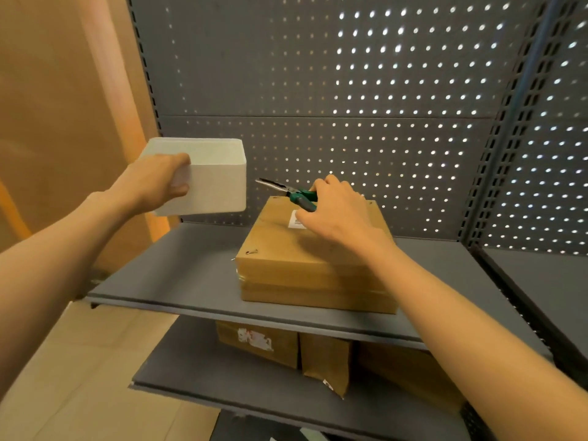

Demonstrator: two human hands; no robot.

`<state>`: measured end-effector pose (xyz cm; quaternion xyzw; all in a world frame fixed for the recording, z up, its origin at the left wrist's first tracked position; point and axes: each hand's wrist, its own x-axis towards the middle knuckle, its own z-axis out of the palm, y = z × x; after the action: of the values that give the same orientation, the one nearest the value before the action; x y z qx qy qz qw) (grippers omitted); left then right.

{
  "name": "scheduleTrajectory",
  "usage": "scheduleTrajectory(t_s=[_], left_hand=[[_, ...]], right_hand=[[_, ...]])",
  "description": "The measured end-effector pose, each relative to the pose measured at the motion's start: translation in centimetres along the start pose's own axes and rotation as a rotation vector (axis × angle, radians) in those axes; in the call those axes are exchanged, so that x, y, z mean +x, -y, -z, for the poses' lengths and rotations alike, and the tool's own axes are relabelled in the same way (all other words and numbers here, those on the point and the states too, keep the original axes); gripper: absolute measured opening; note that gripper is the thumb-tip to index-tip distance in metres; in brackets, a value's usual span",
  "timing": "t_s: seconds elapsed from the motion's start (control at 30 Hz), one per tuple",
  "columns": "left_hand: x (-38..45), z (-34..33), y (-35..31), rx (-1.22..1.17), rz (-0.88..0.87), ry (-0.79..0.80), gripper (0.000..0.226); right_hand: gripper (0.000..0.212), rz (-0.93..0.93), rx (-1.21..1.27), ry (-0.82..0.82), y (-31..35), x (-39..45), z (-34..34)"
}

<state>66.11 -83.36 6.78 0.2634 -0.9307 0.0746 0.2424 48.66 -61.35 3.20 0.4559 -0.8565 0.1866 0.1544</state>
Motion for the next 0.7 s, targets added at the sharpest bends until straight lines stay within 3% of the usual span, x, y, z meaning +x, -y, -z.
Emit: scheduleTrajectory(t_s=[0.43, 0.7], left_hand=[[1.3, -6.7, 5.7, -0.086, -0.180, 0.066, 0.018], [1.0, -10.3, 6.6, -0.127, -0.193, 0.144, 0.021]], right_hand=[[0.045, -0.186, -0.045, -0.046, 2.6, 0.1, -2.5], [0.047, -0.231, -0.081, -0.040, 2.6, -0.6, -3.3]])
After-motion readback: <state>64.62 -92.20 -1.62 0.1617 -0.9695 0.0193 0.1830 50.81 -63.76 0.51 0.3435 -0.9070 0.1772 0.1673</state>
